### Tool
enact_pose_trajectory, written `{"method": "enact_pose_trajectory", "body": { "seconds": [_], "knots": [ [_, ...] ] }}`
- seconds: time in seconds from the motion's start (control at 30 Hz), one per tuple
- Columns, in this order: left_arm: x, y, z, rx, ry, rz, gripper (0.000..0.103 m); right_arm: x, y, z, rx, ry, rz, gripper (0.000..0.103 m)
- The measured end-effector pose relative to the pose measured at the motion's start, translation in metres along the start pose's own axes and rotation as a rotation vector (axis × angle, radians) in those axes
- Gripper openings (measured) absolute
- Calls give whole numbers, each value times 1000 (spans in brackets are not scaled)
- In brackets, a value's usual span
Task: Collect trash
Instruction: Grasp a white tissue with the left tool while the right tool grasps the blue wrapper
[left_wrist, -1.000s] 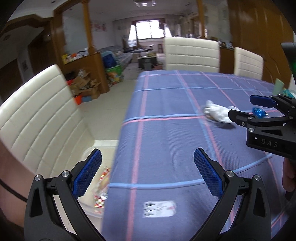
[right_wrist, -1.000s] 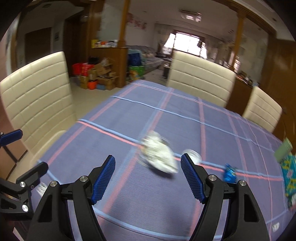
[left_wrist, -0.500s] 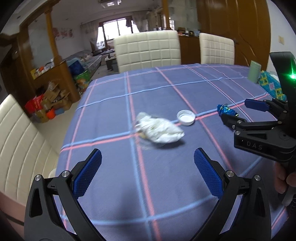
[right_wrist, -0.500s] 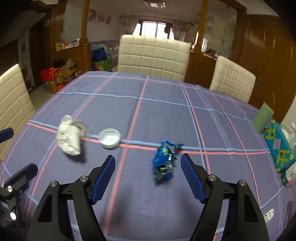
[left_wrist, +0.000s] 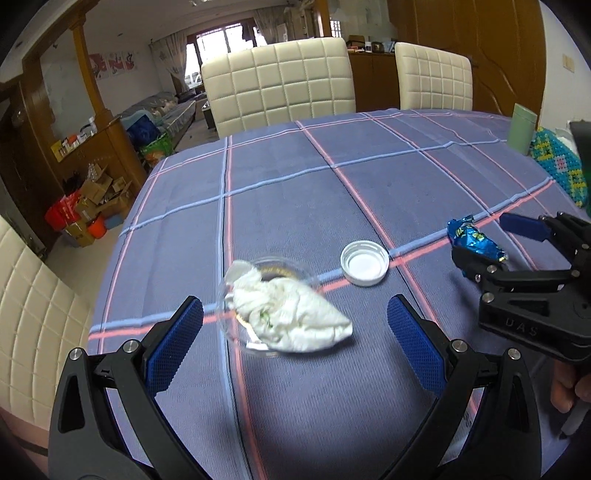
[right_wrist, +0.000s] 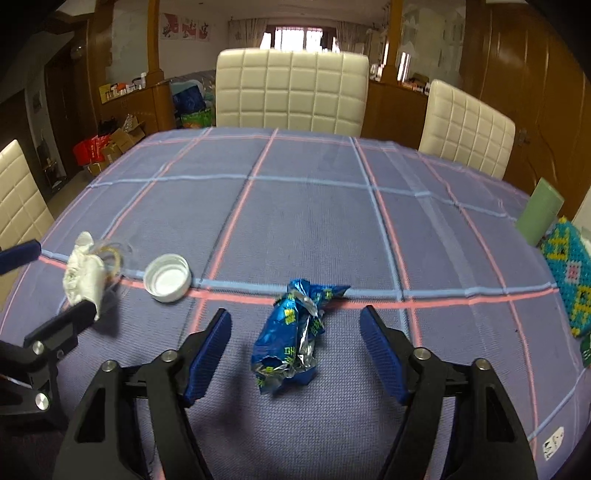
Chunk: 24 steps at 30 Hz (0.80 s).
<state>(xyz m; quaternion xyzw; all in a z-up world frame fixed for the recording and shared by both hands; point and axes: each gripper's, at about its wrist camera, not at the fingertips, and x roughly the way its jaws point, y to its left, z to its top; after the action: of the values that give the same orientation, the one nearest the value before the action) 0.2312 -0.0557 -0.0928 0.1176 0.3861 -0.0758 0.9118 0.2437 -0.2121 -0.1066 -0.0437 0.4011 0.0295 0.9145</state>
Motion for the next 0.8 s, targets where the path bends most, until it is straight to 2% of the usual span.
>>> {"method": "enact_pose_trajectory", "body": {
  "seconds": [0.03, 0.1, 0.13, 0.27, 0.33, 0.37, 0.4, 0.43, 0.5, 0.6, 0.8],
  "knots": [
    [2, 0, 0, 4, 0, 10, 98, 4, 0, -2, 2, 16, 4, 60],
    [7, 2, -1, 1, 9, 12, 99, 9, 0, -5, 1, 37, 8, 42],
    [10, 3, -1, -3, 15, 15, 99, 12, 1, -6, -2, 52, 15, 37],
    [24, 11, -4, -39, 47, 11, 97, 11, 4, -6, -3, 41, 22, 32],
    [28, 14, -4, -50, 59, -14, 76, 9, 5, -7, -4, 42, 30, 32],
    [31, 14, -4, -48, 72, -29, 70, 8, 6, -7, -6, 41, 29, 32],
    [32, 14, -5, -44, 76, -28, 54, 7, 8, -7, -10, 38, 28, 32],
    [32, 14, -6, -38, 79, -28, 45, 5, 10, -8, -15, 36, 27, 32],
    [27, 13, -6, -31, 71, -44, 37, 3, 11, -8, -19, 33, 30, 32],
    [17, 13, -7, -27, 53, -66, 36, -1, 16, -8, -26, 29, 34, 32],
    [-2, 18, -18, -26, 30, -46, 36, -18, 30, -9, -61, 10, 50, 32]
  ]
}}
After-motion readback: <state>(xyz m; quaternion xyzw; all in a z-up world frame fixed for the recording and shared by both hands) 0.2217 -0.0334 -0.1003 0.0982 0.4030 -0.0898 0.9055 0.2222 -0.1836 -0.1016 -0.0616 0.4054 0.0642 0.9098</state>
